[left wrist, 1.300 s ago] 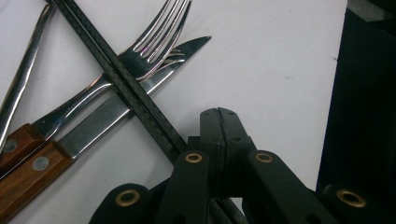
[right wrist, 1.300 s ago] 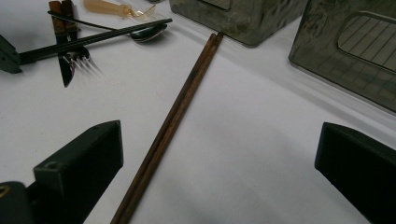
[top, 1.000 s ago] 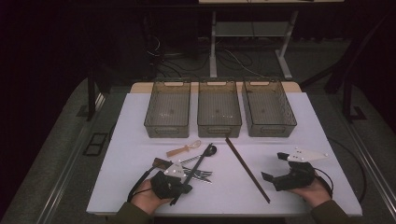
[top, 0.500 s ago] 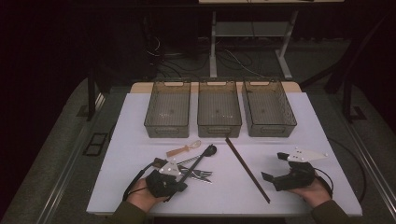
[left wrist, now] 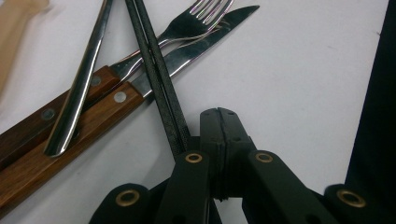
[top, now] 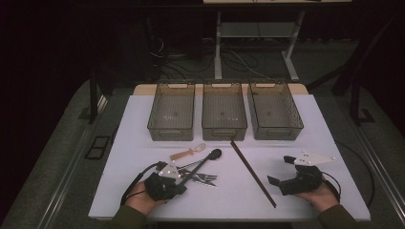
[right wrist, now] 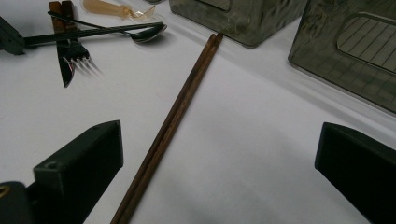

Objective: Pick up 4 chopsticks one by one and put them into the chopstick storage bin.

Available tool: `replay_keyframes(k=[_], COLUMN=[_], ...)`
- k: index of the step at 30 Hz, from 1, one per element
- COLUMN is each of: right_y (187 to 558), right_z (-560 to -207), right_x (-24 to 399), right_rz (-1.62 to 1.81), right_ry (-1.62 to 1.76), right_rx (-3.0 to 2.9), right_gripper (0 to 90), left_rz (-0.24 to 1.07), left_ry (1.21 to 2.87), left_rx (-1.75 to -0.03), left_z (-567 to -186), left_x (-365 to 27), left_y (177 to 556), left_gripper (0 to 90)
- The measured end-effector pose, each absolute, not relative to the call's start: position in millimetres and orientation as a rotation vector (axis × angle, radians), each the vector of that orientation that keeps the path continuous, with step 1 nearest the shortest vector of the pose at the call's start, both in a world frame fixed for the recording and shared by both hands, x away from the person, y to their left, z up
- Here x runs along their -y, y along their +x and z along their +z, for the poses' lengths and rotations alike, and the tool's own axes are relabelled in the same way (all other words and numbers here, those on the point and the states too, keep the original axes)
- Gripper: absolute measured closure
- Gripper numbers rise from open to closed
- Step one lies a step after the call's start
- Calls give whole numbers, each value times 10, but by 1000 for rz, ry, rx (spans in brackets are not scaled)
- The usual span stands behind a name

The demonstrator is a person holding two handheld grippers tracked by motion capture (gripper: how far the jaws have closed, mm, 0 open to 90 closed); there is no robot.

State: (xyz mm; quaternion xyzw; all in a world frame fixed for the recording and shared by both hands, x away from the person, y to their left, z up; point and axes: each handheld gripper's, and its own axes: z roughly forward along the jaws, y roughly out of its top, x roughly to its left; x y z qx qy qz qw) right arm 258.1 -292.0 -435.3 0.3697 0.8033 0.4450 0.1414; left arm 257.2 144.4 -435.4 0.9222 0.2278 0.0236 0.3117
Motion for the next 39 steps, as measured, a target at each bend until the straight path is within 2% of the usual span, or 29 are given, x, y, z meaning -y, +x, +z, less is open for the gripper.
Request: replay_keyframes(k=[39], right_y=[2582], right_z=[-4351], right_x=[2925], right_rz=[1288], right_ry=[1061], right_rx=[-2317], right_gripper=[8], left_rz=[112], left_ry=[2422], left_rx=[-704], left_z=[-4327], left_x=[-1674], left_y=[2640], left_gripper=[895])
